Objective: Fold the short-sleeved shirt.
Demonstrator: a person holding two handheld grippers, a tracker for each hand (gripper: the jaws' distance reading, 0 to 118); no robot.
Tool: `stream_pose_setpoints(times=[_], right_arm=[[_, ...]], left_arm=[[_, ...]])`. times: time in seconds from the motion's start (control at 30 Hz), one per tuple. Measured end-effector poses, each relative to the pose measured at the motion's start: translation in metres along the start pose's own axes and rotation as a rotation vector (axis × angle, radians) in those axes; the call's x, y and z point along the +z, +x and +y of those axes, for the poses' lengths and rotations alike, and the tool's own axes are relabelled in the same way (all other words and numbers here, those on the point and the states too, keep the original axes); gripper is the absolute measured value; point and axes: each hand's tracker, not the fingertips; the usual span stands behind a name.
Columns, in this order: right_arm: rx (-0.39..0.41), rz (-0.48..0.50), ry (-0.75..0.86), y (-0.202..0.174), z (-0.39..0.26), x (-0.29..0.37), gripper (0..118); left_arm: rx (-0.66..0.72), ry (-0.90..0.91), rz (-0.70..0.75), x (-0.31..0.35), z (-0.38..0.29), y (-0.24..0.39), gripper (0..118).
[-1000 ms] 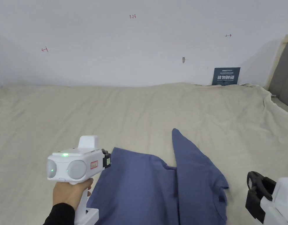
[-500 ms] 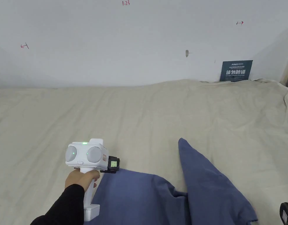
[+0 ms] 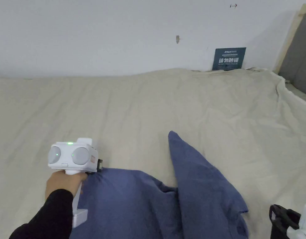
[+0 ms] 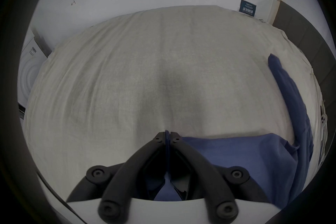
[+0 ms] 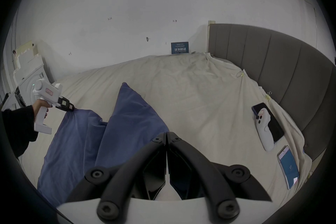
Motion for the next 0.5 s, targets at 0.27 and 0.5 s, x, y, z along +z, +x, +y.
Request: stream_pose_setpoints(times=[0.27,0.5], right_arm=[[-0.031,0.013,-0.193,0.013,0.029,-0.07,89],[-0.014,0.027,-0.321,-0.006,0.037,-0.132,89]], left_arm=[[0.015,0.132,-0.138,0.088,-0.009,-0.008,0],[0.014,0.165,-0.151,0.126,-0.012,-0.007,0]])
